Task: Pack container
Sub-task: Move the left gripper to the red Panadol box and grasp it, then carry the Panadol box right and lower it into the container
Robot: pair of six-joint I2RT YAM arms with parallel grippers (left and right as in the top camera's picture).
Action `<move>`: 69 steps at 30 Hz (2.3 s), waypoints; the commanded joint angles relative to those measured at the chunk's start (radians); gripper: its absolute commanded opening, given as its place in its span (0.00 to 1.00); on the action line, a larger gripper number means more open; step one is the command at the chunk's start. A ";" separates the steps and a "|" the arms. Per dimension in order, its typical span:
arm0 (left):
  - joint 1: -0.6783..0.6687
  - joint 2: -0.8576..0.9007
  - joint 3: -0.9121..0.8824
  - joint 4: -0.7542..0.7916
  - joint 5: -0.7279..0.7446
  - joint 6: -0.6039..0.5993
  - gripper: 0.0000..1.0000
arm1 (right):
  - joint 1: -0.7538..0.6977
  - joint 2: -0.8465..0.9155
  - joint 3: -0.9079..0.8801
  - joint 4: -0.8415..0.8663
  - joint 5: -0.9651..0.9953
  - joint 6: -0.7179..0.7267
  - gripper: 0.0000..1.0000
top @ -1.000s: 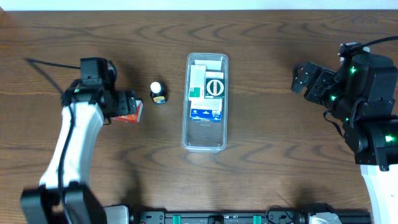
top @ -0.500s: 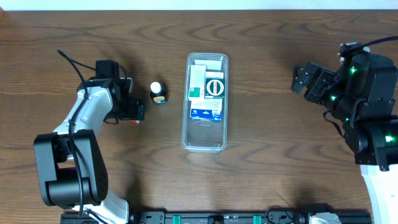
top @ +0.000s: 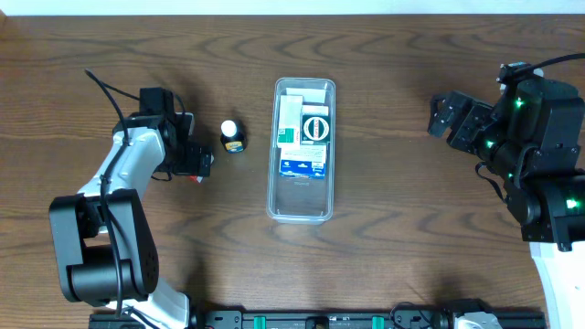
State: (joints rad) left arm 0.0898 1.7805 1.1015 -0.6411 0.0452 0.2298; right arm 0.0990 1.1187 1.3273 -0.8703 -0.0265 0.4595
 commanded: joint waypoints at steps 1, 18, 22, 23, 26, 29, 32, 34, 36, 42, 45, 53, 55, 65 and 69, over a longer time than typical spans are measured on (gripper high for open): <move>0.005 0.018 0.015 -0.005 -0.012 0.100 0.96 | -0.006 0.000 0.005 0.002 0.000 -0.004 0.99; 0.006 0.021 0.013 0.042 -0.012 0.186 0.95 | -0.006 0.000 0.005 0.002 0.000 -0.004 0.99; 0.006 0.049 0.007 0.056 -0.011 0.196 0.95 | -0.006 0.000 0.005 0.002 0.000 -0.004 0.99; 0.006 0.061 0.007 0.057 -0.011 0.196 0.95 | -0.006 0.000 0.005 0.002 0.000 -0.004 0.99; 0.006 0.081 0.007 0.056 -0.011 0.195 0.91 | -0.006 0.000 0.005 0.002 0.000 -0.004 0.99; 0.006 0.080 0.008 0.057 -0.011 0.191 0.88 | -0.006 0.000 0.005 0.002 0.000 -0.004 0.99; 0.006 0.068 0.009 0.056 -0.012 0.175 0.80 | -0.006 0.000 0.005 0.002 0.000 -0.004 0.99; 0.006 0.046 0.011 0.056 -0.012 0.144 0.79 | -0.006 0.000 0.005 0.002 0.000 -0.004 0.99; 0.006 0.012 0.012 0.056 -0.031 0.113 0.78 | -0.006 0.000 0.005 0.002 0.000 -0.004 0.99; 0.004 -0.176 0.012 0.020 -0.087 0.015 0.78 | -0.006 0.000 0.005 0.002 0.000 -0.004 0.99; -0.012 -0.306 0.012 -0.009 -0.082 -0.053 0.78 | -0.006 0.000 0.005 0.002 0.000 -0.004 0.99; -0.219 -0.608 0.012 -0.102 -0.027 -0.258 0.72 | -0.006 0.000 0.005 0.002 0.000 -0.004 0.99; -0.317 -0.650 0.012 -0.107 -0.027 -0.348 0.71 | -0.006 0.000 0.005 0.002 0.000 -0.004 0.99; -0.713 -0.548 0.011 -0.048 -0.038 -0.607 0.70 | -0.006 0.000 0.005 0.002 0.000 -0.004 0.99; -0.789 -0.419 0.011 0.016 -0.038 -0.619 0.70 | -0.006 0.000 0.005 0.002 0.000 -0.004 0.99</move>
State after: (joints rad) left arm -0.6590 1.2846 1.1015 -0.6453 0.0162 -0.3260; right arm 0.0990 1.1187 1.3273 -0.8703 -0.0265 0.4595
